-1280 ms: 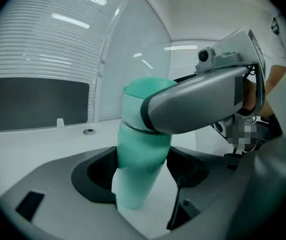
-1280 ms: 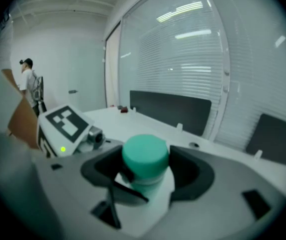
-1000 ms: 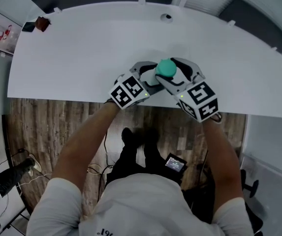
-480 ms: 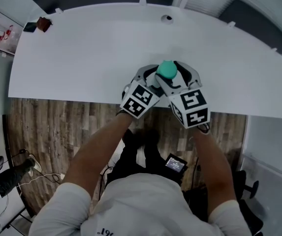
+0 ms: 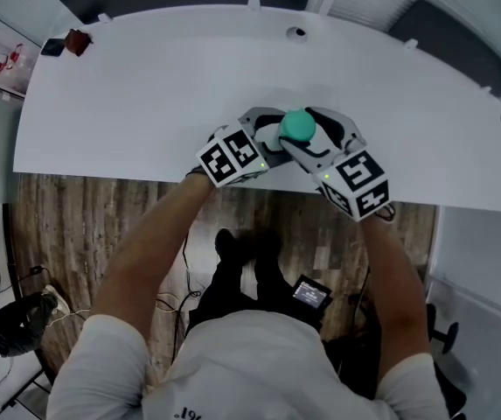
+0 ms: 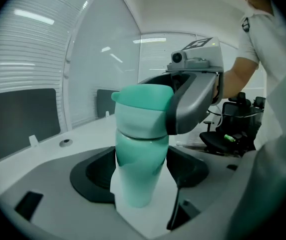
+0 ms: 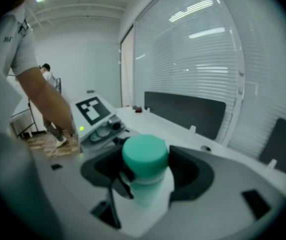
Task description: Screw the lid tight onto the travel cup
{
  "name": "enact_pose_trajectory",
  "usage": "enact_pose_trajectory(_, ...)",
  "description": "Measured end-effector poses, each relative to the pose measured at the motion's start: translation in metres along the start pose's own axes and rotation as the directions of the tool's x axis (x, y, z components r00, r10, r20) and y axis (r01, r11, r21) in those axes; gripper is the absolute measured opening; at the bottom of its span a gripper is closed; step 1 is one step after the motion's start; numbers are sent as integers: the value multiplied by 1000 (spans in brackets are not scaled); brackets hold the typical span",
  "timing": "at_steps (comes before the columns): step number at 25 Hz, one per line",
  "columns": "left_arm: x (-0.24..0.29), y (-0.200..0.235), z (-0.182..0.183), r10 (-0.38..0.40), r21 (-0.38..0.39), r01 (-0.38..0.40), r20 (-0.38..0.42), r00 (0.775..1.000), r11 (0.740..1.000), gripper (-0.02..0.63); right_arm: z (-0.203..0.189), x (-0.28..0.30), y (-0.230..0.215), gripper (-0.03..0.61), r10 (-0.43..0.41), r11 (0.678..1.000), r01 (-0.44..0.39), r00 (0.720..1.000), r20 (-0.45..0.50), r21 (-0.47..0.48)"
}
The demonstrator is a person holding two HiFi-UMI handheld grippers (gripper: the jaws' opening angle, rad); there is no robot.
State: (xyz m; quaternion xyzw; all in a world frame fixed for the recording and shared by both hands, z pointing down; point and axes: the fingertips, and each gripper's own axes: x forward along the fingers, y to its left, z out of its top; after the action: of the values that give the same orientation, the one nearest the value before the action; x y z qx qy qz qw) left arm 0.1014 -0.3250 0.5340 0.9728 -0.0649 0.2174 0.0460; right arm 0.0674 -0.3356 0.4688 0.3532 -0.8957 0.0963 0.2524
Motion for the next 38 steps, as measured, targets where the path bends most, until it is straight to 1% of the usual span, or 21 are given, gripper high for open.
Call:
enact_pose_trajectory(2, 2, -2, 0, -41, -2, 41, -12, 999, 999, 325, 1, 0, 1, 302, 34, 999, -34, 999, 12, 3)
enact_pose_trajectory(4, 3, -1, 0, -26, -19, 26, -4, 1000, 999, 324, 2, 0, 0, 302, 13, 999, -14, 1000, 20, 38)
enact_pose_trajectory(5, 3, 0, 0, 4, -35, -3, 11, 1000, 999, 325, 1, 0, -1, 302, -19, 998, 17, 1000, 20, 59)
enact_pose_trajectory(7, 3, 3, 1, 92, -78, -88, 50, 994, 993, 325, 1, 0, -3, 302, -105, 990, 103, 994, 12, 91)
enact_pose_trajectory(10, 2, 10, 2, 239, -142, -226, 78, 968, 964, 325, 1, 1, -7, 302, -236, 964, 234, 972, 0, 123)
enact_pose_trajectory(12, 2, 13, 2, 307, -167, -292, 72, 949, 942, 324, 0, 1, -9, 302, -288, 948, 285, 958, -1, 142)
enact_pose_trajectory(13, 3, 13, 1, 324, -174, -309, 67, 944, 935, 324, 0, 1, -10, 302, -299, 944, 296, 954, 0, 146)
enact_pose_trajectory(14, 3, 13, 1, 327, -177, -312, 62, 943, 933, 325, 0, 1, -10, 302, -302, 943, 298, 953, 3, 147)
enact_pose_trajectory(16, 2, 12, 1, 291, -162, -279, 58, 955, 947, 324, 1, 1, -9, 302, -284, 949, 280, 959, 10, 145)
enact_pose_trajectory(18, 2, 9, 0, 212, -113, -205, 55, 976, 972, 325, 1, 1, -7, 302, -239, 964, 234, 971, 22, 127)
enact_pose_trajectory(20, 1, 6, 1, 117, -44, -115, 37, 992, 992, 325, 2, 2, -4, 302, -166, 983, 163, 986, 31, 84)
enact_pose_trajectory(22, 1, 3, 2, 34, 13, -34, 4, 999, 999, 325, 3, 3, 1, 302, -84, 996, 83, 996, 33, 34)
enact_pose_trajectory(23, 1, 1, 2, 5, 25, -5, -11, 1000, 1000, 325, 4, 4, 3, 302, -52, 999, 52, 998, 32, 17)
enact_pose_trajectory(25, 2, 0, 2, -15, 24, 15, -26, 1000, 1000, 325, 4, 4, 5, 302, -23, 1000, 23, 999, 34, 8)
enact_pose_trajectory(27, 2, 1, 2, 15, 7, -15, -14, 1000, 1000, 325, 3, 4, 4, 302, -48, 999, 47, 998, 36, 24)
enact_pose_trajectory(30, 1, 6, 3, 125, -48, -123, 36, 992, 991, 325, 1, 5, 1, 302, -154, 986, 152, 988, 25, 72)
enact_pose_trajectory(33, -1, 10, 3, 250, -105, -243, 59, 966, 964, 325, 1, 4, -1, 302, -262, 957, 257, 965, 21, 134)
enact_pose_trajectory(35, -2, 12, 3, 307, -128, -299, 53, 950, 946, 325, 4, 4, -1, 302, -297, 945, 289, 954, 31, 157)
enact_pose_trajectory(36, -2, 12, 3, 315, -130, -307, 49, 948, 943, 325, 4, 3, -1, 302, -296, 945, 287, 954, 36, 157)
enact_pose_trajectory(37, -2, 11, 2, 305, -124, -297, 46, 951, 947, 325, 4, 3, 0, 302, -284, 949, 275, 958, 37, 152)
enact_pose_trajectory(38, -2, 10, 2, 279, -111, -272, 46, 959, 956, 325, 3, 4, 0, 302, -262, 957, 255, 964, 37, 140)
